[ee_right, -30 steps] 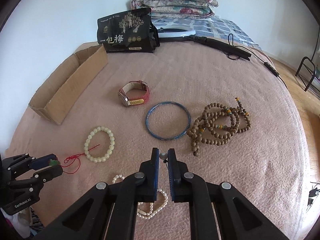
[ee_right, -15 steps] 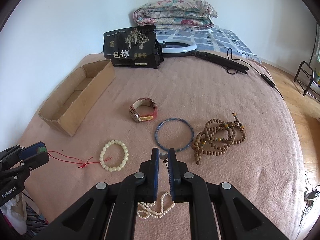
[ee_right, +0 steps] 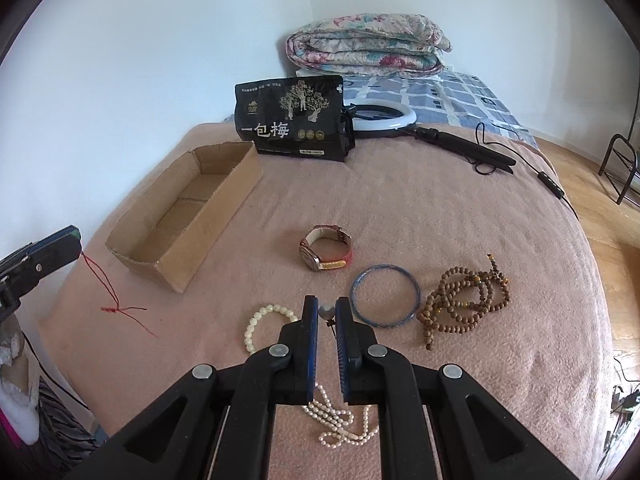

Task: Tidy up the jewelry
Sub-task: 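Carry the jade pendant with the left tool over the cardboard box, then open the left tool to drop the pendant into the box, then move the left tool back toward the white bead bracelet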

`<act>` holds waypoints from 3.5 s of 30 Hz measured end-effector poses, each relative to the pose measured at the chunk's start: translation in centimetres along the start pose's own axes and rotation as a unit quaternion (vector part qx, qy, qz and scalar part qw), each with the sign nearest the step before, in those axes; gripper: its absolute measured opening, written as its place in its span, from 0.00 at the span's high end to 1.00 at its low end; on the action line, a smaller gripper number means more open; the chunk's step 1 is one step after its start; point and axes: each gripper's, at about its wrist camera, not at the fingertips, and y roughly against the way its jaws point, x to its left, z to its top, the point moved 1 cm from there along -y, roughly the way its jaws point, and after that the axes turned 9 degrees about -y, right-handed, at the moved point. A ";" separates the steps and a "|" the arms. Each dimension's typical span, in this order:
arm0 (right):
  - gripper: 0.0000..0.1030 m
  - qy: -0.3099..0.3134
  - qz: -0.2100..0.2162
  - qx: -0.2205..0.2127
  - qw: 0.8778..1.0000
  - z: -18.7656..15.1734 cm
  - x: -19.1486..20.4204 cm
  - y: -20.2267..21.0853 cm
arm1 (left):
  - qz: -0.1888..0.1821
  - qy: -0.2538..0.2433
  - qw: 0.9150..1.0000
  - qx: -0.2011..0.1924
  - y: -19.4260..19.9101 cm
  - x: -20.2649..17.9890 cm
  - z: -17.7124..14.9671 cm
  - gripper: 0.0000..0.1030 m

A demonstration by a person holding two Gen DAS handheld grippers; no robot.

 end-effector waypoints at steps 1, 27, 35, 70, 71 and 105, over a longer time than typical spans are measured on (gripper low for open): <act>0.94 0.002 0.003 -0.001 1.000 0.2 0.4 0.0 | 0.002 0.001 1.000 -0.003 0.1 0.4 0.3 0.73; 0.94 0.042 0.095 -0.014 0.994 5.2 13.6 -4.4 | 0.029 0.084 0.995 -0.038 -1.0 12.7 4.9 0.73; 0.94 0.043 0.095 0.004 0.995 6.1 15.7 -8.3 | 0.035 0.094 0.995 -0.008 -3.0 13.8 3.5 0.73; 0.91 0.041 0.093 0.027 0.994 6.0 17.0 -12.8 | 0.064 0.096 0.992 0.058 -6.5 15.0 1.3 0.72; 0.76 0.041 0.091 0.027 0.995 6.0 17.1 -12.8 | 0.068 0.101 0.991 0.060 -6.6 15.3 1.2 0.72; 0.47 0.003 0.022 -0.043 0.999 6.1 7.9 -3.8 | 0.052 0.053 0.997 0.015 -3.8 8.5 3.4 0.53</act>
